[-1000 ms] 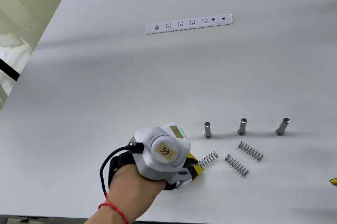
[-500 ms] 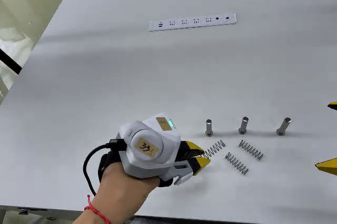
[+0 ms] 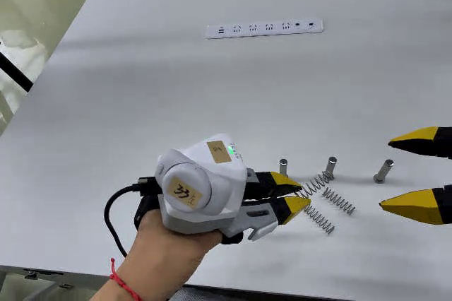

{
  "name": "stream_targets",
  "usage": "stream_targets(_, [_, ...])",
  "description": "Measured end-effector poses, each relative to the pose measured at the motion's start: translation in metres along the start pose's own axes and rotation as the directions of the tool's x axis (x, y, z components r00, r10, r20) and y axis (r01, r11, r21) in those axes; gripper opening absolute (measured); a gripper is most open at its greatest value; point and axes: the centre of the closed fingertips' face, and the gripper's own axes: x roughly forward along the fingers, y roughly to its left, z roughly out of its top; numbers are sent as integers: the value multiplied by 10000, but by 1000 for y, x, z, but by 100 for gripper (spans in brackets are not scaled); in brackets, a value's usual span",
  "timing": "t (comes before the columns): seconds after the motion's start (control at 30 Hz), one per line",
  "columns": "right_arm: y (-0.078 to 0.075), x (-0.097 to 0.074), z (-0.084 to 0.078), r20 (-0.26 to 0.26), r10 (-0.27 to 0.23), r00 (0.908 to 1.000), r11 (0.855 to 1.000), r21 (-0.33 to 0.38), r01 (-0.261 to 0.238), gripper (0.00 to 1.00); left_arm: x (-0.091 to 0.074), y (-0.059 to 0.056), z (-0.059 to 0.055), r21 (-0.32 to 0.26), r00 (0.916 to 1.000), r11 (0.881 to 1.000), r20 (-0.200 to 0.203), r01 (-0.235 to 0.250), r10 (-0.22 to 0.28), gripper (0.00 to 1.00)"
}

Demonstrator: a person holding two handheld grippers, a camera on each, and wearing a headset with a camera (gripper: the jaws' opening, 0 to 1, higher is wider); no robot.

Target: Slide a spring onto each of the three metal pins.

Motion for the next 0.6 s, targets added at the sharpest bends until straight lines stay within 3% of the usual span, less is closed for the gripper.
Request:
stream_targets(0.13, [2, 6, 7, 463, 89, 9989, 9984, 562, -115, 42, -1, -2, 12, -156, 9987, 9999, 507, 34, -26, 10])
stream_targets(0.37, [-2, 13, 21, 1733, -114, 9848, 9719, 2337, -299, 31, -2, -6, 27, -444, 9923, 9989, 1239, 130, -74, 10])
stream_targets(0.43, [-4, 15, 21, 1820, -216, 9831, 9623, 2705, -289, 29, -2, -6, 30, -480, 9908, 9987, 1347, 153, -87, 10])
stream_targets(0.53, [-3, 18, 20, 1755, -203, 9843, 9663, 2560, -257, 26, -1, -6, 33, -540, 9889, 9983, 1479, 200, -118, 10])
stream_targets(0.6, [0, 19, 24, 2026, -116, 9792, 9568, 2867, -480, 25, -1, -6, 35, -526, 9883, 9984, 1517, 211, -129, 10])
